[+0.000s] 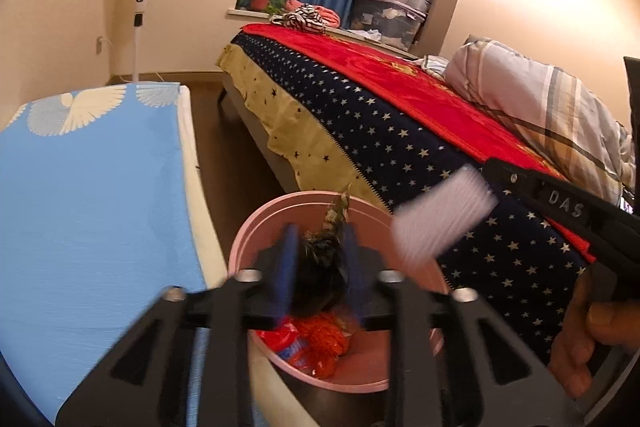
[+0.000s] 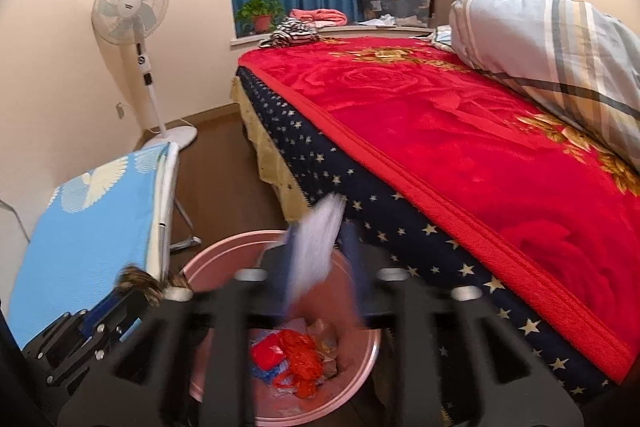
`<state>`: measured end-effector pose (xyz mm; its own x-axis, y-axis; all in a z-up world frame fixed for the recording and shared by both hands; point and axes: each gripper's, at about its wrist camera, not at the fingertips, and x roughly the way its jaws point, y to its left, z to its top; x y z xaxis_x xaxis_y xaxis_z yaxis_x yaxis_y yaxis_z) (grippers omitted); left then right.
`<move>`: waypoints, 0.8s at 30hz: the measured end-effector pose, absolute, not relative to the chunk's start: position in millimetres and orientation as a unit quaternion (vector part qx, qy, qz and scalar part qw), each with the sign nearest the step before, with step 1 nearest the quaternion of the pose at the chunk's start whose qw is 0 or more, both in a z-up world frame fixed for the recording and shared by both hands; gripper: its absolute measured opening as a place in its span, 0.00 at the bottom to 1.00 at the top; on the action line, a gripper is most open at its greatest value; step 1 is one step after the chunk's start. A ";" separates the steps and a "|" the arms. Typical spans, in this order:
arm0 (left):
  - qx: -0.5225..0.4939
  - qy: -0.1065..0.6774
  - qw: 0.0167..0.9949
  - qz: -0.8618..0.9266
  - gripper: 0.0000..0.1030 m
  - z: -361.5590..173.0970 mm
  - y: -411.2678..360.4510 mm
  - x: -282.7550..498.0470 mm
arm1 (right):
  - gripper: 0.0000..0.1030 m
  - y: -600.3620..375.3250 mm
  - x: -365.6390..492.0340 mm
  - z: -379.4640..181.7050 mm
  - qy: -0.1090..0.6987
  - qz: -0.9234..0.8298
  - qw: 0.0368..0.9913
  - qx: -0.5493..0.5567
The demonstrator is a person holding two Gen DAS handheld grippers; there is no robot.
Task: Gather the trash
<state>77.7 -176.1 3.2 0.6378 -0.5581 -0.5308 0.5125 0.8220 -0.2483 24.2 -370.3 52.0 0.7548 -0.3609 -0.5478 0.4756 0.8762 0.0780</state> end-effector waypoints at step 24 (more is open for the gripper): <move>-0.032 0.238 0.964 -0.114 0.92 35.0 -59.8 27.8 | 0.95 -290.5 -2.5 47.4 0.273 -0.121 0.951 0.083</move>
<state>27.8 -59.8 35.0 0.8608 -0.2357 -0.4510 0.2052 0.9718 -0.1163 -2.5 -290.5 47.4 0.8218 -0.1839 -0.5393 0.2747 0.9571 0.0921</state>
